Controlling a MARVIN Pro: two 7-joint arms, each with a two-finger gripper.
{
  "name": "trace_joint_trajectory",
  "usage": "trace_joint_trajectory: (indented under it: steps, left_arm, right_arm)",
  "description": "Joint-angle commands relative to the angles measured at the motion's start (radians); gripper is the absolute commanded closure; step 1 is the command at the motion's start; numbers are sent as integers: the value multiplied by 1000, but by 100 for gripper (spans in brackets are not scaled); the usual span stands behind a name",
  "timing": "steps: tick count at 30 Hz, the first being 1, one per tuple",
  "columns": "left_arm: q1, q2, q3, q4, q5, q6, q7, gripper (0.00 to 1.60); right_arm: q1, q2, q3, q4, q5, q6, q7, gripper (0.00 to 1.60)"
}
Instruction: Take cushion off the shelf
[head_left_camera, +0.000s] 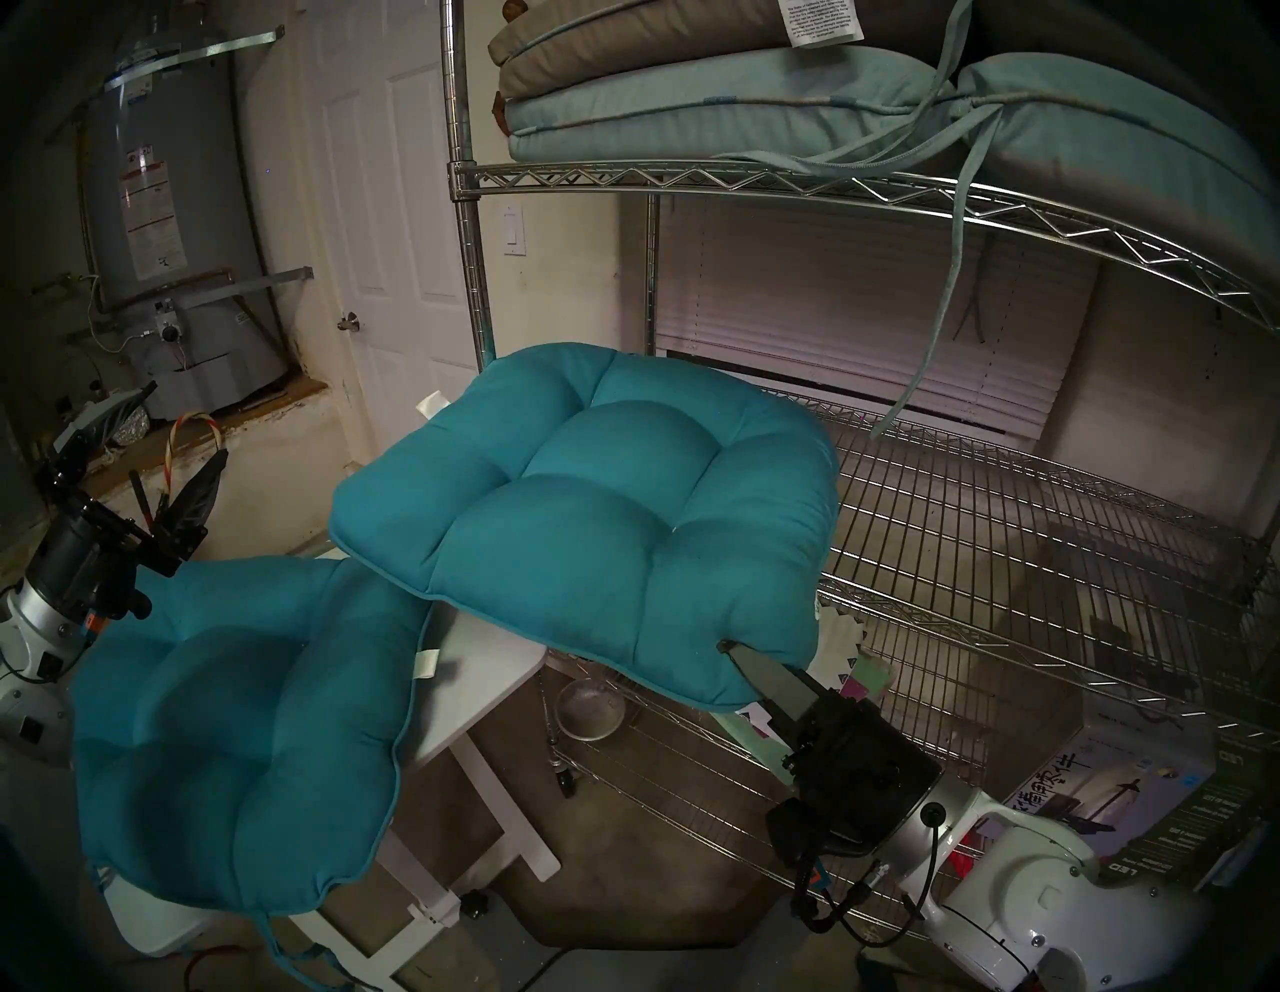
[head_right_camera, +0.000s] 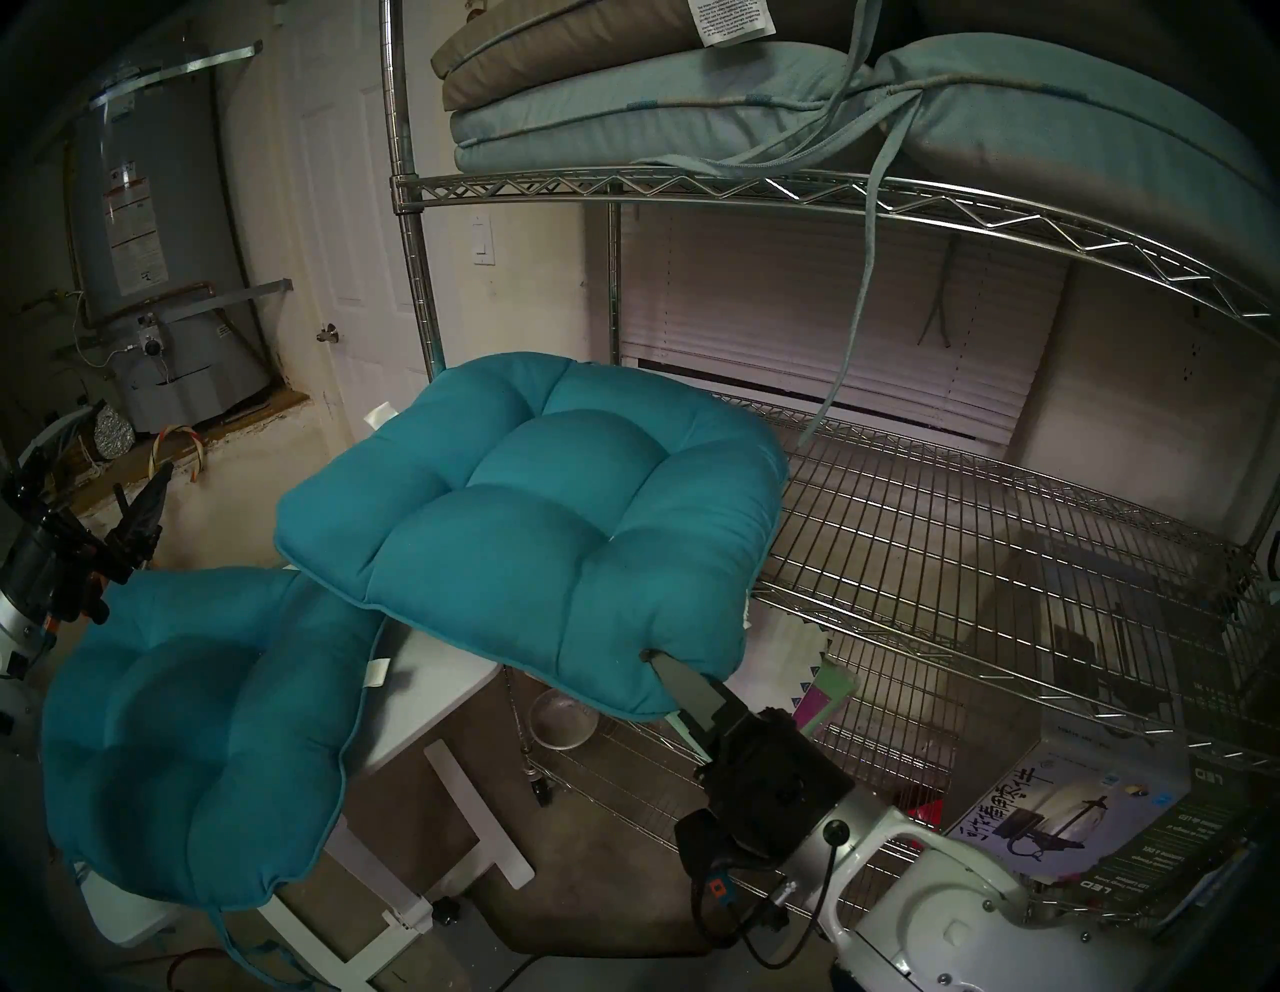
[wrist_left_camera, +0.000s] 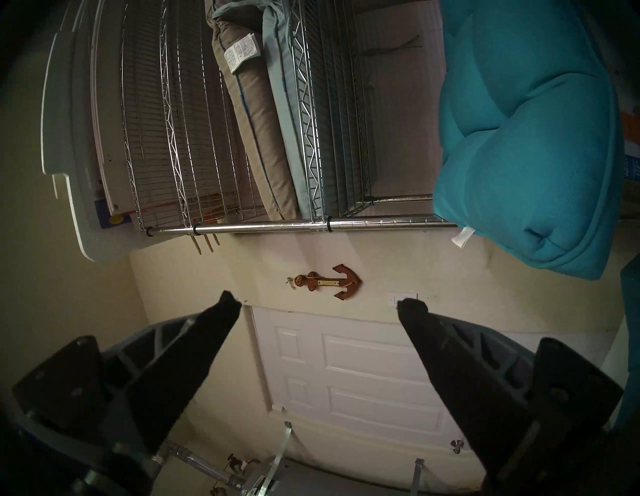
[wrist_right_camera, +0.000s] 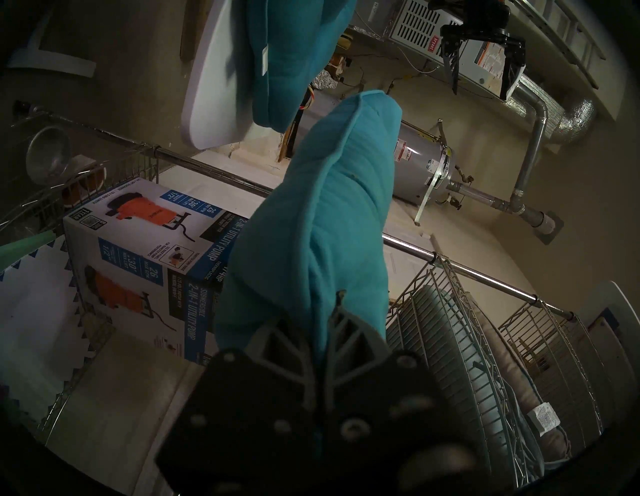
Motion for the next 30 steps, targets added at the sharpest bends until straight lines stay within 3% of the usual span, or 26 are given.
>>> trace_joint_trajectory:
  steps: [1, 5, 9, 15, 30]
  left_arm:
    - [-21, -34, -7, 33, 67, -53, 51, 0]
    - [-41, -56, 5, 67, 133, -88, 81, 0]
    - [-55, -67, 13, 90, 177, -88, 99, 0]
    - [-77, -71, 39, 135, 308, -88, 140, 0]
    - [-133, -39, 111, 219, 515, -88, 254, 0]
  right_arm:
    - [13, -6, 10, -29, -6, 7, -19, 160]
    - [13, -6, 9, -29, -9, 7, -22, 160]
    - [12, -6, 8, -29, -12, 7, -23, 160]
    - [11, -9, 8, -29, -21, 9, -25, 160]
    - [3, -12, 8, -29, -34, 13, -32, 160]
